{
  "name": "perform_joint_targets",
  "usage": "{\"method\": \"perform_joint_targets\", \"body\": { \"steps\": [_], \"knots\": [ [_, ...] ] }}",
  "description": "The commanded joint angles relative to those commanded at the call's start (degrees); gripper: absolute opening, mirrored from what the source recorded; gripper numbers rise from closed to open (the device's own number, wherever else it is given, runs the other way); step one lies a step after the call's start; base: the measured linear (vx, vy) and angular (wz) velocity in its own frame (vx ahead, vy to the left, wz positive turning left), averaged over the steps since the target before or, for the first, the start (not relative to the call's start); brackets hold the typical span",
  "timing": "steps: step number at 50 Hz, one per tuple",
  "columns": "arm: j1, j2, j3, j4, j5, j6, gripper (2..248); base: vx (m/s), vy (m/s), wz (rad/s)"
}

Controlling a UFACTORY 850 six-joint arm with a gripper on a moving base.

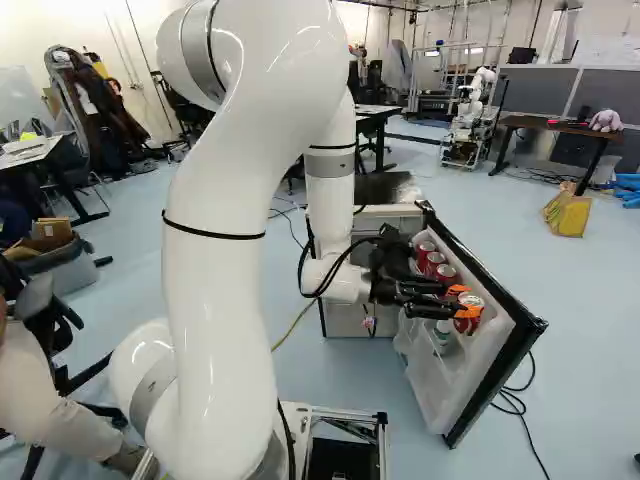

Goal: Grab a drink from the fridge

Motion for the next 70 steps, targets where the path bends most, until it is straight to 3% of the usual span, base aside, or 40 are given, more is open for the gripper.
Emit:
{"method": "perform_joint_targets", "body": {
  "steps": [70],
  "knots": [
    [9.13,5.88,10.05,-5.28,5.50,0.00,83,0.000,0.000,0.000]
  ]
}}
